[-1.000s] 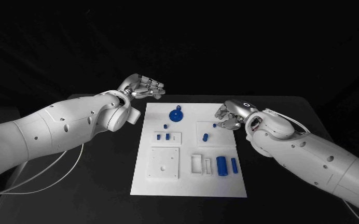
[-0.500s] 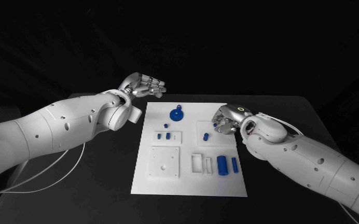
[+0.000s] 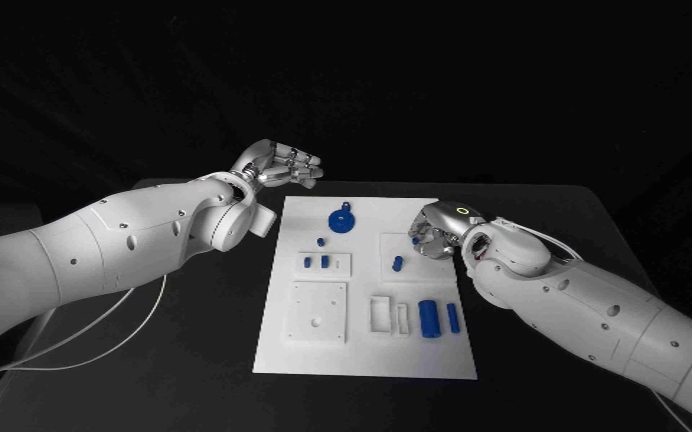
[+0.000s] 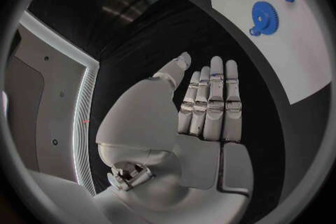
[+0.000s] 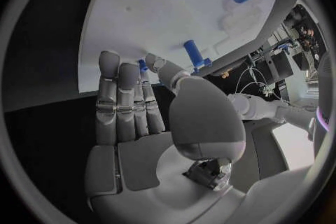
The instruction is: Assemble the parts on the task board
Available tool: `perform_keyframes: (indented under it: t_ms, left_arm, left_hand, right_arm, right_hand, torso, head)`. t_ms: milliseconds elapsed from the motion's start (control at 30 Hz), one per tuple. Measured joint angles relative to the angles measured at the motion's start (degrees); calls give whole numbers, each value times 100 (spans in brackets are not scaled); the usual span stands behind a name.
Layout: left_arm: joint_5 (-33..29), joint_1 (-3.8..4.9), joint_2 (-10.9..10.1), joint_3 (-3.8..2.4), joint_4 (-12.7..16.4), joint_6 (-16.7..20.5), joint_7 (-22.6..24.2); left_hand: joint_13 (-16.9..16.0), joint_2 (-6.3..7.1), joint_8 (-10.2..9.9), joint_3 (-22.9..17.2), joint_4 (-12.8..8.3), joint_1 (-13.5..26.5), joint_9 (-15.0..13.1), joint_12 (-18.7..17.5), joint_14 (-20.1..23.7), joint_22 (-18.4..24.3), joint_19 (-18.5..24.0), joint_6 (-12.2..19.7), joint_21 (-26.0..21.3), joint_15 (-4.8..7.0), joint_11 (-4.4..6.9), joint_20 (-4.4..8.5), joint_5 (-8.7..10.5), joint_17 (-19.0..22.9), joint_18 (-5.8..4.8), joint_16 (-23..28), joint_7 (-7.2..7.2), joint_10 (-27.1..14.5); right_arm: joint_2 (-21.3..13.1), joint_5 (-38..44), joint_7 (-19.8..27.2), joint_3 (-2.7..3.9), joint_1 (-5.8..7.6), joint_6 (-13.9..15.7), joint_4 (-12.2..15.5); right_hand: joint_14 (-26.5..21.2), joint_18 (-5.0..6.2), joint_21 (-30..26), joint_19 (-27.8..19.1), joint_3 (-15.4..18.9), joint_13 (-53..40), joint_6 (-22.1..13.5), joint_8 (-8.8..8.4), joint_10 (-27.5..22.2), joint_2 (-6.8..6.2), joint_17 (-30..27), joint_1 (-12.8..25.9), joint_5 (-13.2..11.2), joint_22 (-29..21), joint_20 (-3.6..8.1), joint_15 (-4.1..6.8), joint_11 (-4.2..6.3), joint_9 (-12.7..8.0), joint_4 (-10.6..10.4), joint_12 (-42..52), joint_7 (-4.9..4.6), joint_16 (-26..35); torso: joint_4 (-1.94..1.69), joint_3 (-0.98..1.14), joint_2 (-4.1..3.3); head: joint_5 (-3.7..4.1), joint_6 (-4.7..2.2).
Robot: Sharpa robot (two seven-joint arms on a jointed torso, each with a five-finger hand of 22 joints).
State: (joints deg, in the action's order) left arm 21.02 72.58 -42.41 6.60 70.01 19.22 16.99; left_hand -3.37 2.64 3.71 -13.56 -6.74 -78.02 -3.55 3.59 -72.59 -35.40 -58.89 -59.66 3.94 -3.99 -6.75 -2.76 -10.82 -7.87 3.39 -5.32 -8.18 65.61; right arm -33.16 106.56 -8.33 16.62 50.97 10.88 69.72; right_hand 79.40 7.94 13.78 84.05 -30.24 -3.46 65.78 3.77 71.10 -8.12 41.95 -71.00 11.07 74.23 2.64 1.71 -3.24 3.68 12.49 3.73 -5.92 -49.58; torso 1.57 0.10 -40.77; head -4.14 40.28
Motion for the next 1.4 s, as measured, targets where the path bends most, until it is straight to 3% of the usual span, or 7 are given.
perform_keyframes:
  t_ms: [200, 567, 1167, 1233, 1400]
  left_arm:
    - [-4, 0, 0, 0, 1, -2, -3]
    - [-10, 0, 3, 0, -4, -14, -9]
    - [-13, 0, 12, 0, -85, -37, -12]
    - [-13, 0, 15, 0, -106, -39, -13]
    - [-14, 1, 20, 0, -175, -44, -15]
  left_hand:
    - [0, 0, 0, 0, 0, 0, 0, 0, 0, 1, 0, 0, 0, 0, 0, 0, 0, 0, 0, 0, 0, 0]
    - [0, 0, 0, 0, 0, 0, 1, 0, 0, 24, 0, 0, 0, 0, 0, 0, 23, 1, 1, 0, 0, 0]
    - [0, 0, 0, 0, 0, 0, 1, 0, 1, 24, 1, 0, 0, 0, 0, 0, 23, 2, 2, 0, 0, 0]
    - [0, 0, 0, 0, 0, 0, 1, 0, 1, 24, 1, 0, 0, 0, 0, 0, 22, 2, 2, 0, 0, 0]
    - [0, 0, 0, 0, 0, 0, 1, 0, 1, 24, 1, 0, 0, 0, 0, 0, 22, 2, 3, 0, 0, 0]
  right_arm:
    - [19, 27, -15, -13, 1, 45, -16]
    - [63, 141, -117, -41, 12, 102, -42]
    - [22, 376, -325, -88, -42, 358, 63]
    - [-9, 370, -334, -74, -54, 374, 99]
    - [-135, 256, -336, 96, -73, 428, 300]
  right_hand:
    - [34, -60, 77, -1, -189, 4, 199, 0, 205, 89, 8, -3, -215, 20, 65, 35, 61, 10, -103, -2, 42, 0]
    - [71, -145, 265, -1, -304, 4, 645, -47, 643, 187, 25, -103, -495, 72, 167, 133, 211, 67, -38, -19, 140, 1]
    - [137, -215, 530, -3, -634, -46, 723, -35, 735, 210, 65, -75, -687, 72, 210, 198, 242, 92, -22, -20, 178, 61]
    - [138, -218, 566, -3, -674, -46, 725, -35, 735, 209, 72, -75, -720, 71, 210, 198, 242, 92, -48, -20, 180, 89]
    - [148, -224, 641, -3, -687, -40, 732, -37, 746, 201, 78, -68, -797, 71, 209, 207, 234, 96, -51, -20, 187, 89]
  torso:
    - [4, 3, -1]
    - [6, 7, -2]
    - [5, 10, -2]
    - [7, 10, -3]
    - [10, 10, -2]
  head:
    - [-7, 9]
    - [-5, 15]
    - [-9, 16]
    - [-13, 9]
    - [-22, -2]
